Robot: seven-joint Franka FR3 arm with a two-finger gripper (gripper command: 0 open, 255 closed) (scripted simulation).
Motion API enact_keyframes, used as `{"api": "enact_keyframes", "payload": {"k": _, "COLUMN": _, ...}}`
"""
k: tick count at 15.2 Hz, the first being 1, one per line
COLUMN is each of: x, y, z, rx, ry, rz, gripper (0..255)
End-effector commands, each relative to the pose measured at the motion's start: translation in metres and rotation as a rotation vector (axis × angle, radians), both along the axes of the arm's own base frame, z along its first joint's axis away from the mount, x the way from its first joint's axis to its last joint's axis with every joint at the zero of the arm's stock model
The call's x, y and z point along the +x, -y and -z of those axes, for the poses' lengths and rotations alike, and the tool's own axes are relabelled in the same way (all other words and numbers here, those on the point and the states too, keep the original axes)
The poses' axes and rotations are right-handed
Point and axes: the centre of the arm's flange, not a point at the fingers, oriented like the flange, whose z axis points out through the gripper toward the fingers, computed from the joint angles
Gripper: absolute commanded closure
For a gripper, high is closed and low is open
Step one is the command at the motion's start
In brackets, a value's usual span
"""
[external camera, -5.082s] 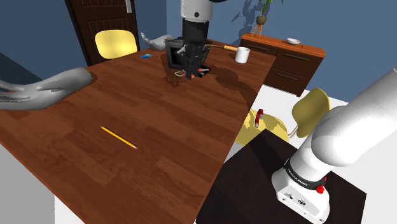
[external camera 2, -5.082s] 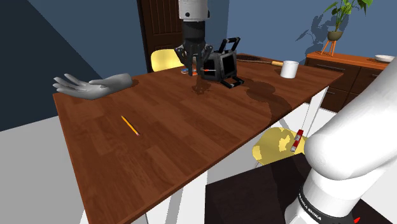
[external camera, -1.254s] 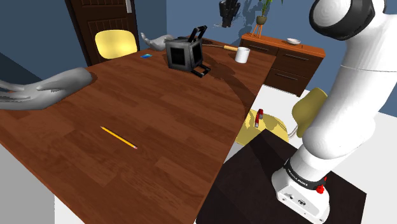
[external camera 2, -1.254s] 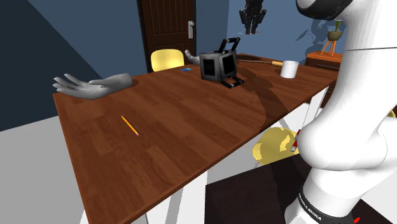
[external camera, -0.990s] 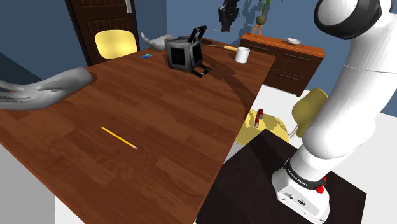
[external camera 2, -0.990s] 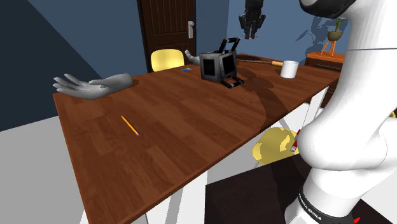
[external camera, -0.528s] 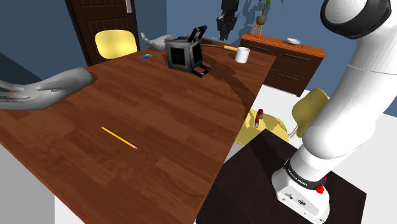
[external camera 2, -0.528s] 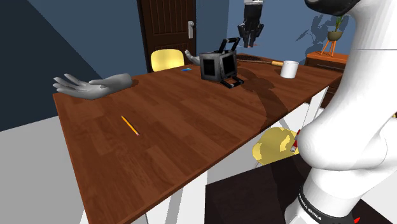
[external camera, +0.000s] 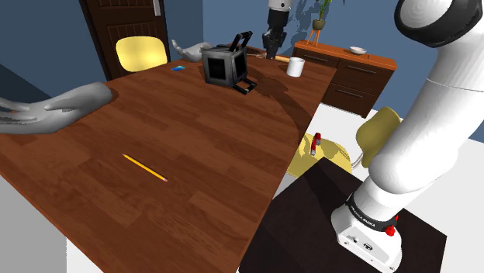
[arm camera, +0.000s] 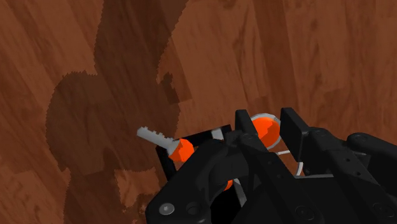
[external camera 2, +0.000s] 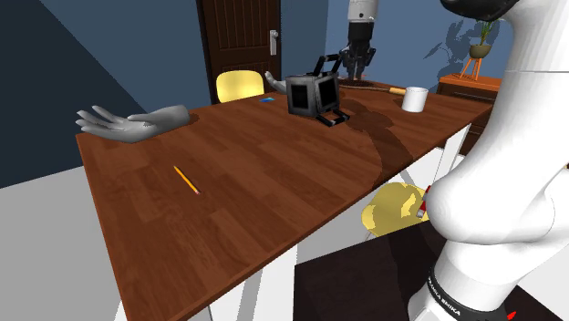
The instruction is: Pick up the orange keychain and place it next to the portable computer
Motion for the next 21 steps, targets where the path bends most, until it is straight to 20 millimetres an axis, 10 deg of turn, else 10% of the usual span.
{"api": "enact_keyframes", "payload": {"k": 1, "x": 0.0, "y": 0.0, "z": 0.012, "rx": 0.0, "ry": 0.0, "rz": 0.0, "gripper": 255}}
{"api": "enact_keyframes", "payload": {"k": 21, "x": 0.0, "y": 0.0, "z": 0.117, "rx": 0.0, "ry": 0.0, "rz": 0.0, "gripper": 255}}
